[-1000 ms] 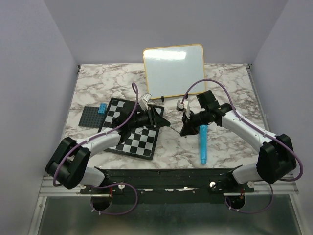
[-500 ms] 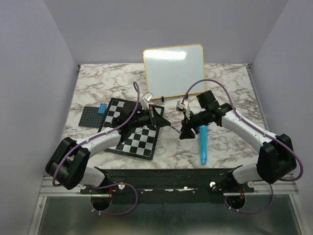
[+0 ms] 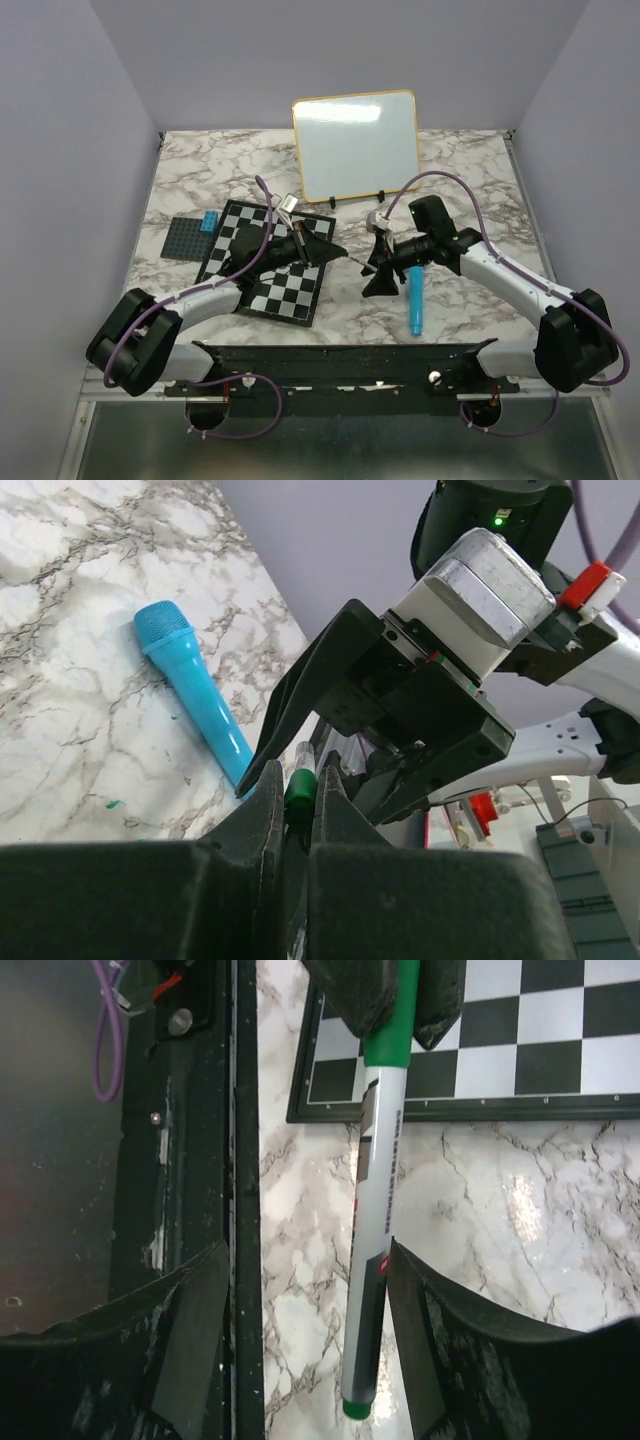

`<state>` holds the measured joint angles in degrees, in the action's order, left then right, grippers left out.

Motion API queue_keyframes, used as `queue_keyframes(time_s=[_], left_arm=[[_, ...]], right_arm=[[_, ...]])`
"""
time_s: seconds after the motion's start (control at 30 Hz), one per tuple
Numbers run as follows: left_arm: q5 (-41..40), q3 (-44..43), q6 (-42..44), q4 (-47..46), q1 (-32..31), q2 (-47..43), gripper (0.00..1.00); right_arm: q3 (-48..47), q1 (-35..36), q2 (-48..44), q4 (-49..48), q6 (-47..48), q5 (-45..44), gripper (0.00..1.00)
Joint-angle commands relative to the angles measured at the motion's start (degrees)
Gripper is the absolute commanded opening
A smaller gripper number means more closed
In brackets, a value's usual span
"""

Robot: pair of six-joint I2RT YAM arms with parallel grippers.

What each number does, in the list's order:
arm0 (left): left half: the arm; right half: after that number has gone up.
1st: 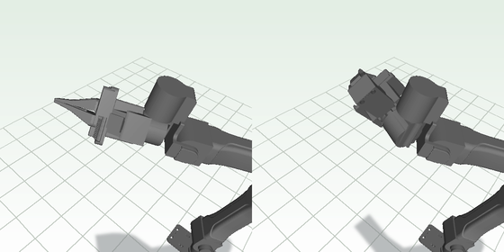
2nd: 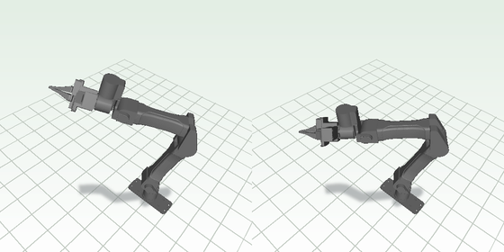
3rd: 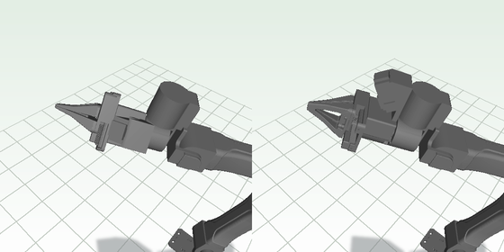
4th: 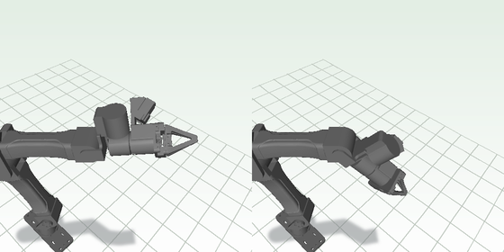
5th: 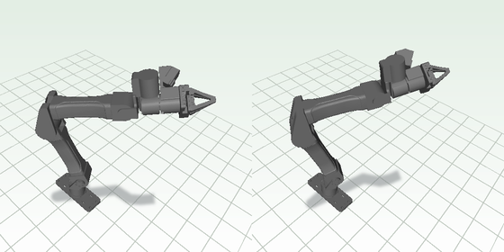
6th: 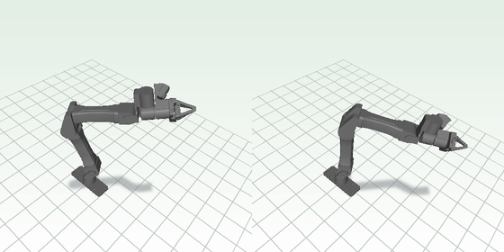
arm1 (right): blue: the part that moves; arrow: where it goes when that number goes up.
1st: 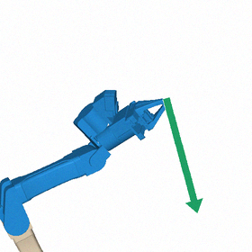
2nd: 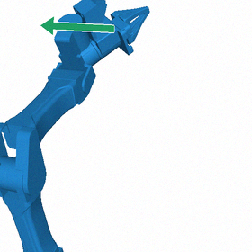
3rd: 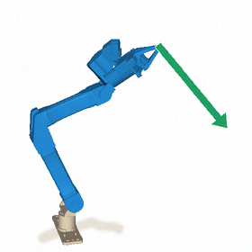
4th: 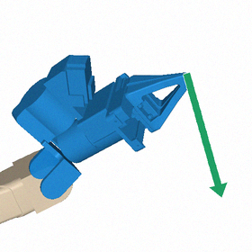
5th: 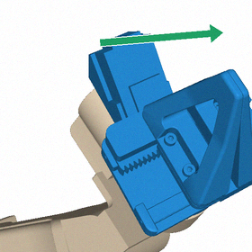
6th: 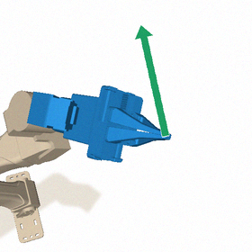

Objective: Write a sentence on the whiteboard
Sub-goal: Pass from the right arm to the left, then pass from the left arm to the right

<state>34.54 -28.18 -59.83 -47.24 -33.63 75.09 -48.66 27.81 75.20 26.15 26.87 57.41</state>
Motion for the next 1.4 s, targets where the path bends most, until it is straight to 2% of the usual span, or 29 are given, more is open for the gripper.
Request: queue_keyframes(time_s=[0.0, 0.17, 0.4, 0.6, 0.8, 1.13, 1.37], left_arm=[[-2.2, 2.5, -4.4, -11.6, -0.4, -1.4, 0.0], [-5.4, 5.2, -6.9, -17.2, -0.4, -2.8, 0.0], [-15.9, 12.3, -9.1, -20.8, -0.4, -12.5, 0.0], [-24.4, 14.8, -10.0, -18.8, -0.5, -20.3, 0.0], [-25.3, 13.8, -10.9, -18.7, -0.7, -20.5, 0.0], [-23.8, 13.3, -11.2, -19.6, -1.2, -18.3, 0.0], [-22.5, 13.5, -11.2, -20.6, -1.9, -17.3, 0.0]], right_arm=[[1.0, 0.4, -0.7, -7.3, -5.1, 7.2, 0.7], [0.0, 0.4, 0.2, -11.2, -12.3, 11.8, 0.69], [-5.6, 0.0, 1.3, -15.6, -20.5, 17.9, 0.68], [-11.0, -0.2, 3.4, -16.0, -26.3, 21.2, 0.68], [-12.2, -0.2, 3.7, -21.9, -35.8, 22.4, 0.65], [-10.8, -0.7, 3.1, -27.6, -41.5, 20.7, 0.55], [-10.0, -2.8, 3.9, -31.6, -46.1, 19.2, 0.54]])
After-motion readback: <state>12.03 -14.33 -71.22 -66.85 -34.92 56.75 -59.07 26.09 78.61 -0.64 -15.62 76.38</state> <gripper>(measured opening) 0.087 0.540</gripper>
